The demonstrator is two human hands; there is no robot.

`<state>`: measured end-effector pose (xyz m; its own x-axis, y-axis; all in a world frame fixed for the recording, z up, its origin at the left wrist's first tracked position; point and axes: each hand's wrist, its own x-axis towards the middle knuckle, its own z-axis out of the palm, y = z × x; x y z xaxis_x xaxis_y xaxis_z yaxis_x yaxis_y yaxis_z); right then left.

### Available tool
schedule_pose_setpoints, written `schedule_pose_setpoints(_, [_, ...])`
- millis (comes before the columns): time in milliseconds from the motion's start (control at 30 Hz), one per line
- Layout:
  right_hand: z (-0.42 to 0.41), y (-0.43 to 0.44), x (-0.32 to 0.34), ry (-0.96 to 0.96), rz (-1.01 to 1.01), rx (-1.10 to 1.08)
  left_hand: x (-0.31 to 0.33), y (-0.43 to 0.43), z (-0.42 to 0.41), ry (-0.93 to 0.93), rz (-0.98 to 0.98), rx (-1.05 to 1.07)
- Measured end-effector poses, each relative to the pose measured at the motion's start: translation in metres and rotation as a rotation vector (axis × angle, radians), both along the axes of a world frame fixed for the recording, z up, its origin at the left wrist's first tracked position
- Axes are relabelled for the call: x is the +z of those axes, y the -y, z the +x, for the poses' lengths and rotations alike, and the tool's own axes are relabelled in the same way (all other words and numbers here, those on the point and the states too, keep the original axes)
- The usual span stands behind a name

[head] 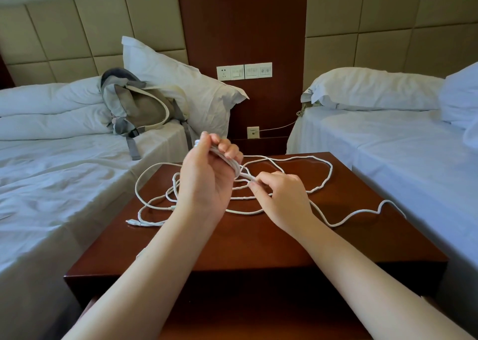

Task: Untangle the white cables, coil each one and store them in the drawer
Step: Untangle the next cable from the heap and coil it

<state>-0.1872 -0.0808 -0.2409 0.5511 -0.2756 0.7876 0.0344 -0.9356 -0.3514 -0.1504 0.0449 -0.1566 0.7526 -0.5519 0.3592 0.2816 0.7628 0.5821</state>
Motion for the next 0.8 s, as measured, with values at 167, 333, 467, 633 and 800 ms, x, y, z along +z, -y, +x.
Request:
schedule_pose_setpoints(167, [-0.001,-0.002,-0.002,0.006,-0.136,-0.184,0.005,-0.008,0.013,-0.009,-0.056,0.191])
schedule_pose_setpoints(333, [-0.005,0.008,-0.001,0.063,-0.175,-0.317,0.006,-0.019,0.027,0.06,-0.09,0.383])
schedule_pose_setpoints(467, [-0.007,0.004,0.003,0.129,-0.272,-0.331,-0.007,-0.021,0.04,0.397,0.31,0.83])
schedule_pose_setpoints(633, [-0.011,0.001,0.007,0.238,-0.312,-0.264,-0.018,-0.018,0.044,0.749,0.746,1.098])
schedule_pose_setpoints(800, [-0.014,0.004,0.01,0.386,-0.258,-0.2,-0.026,-0.014,0.032,1.058,1.067,1.029])
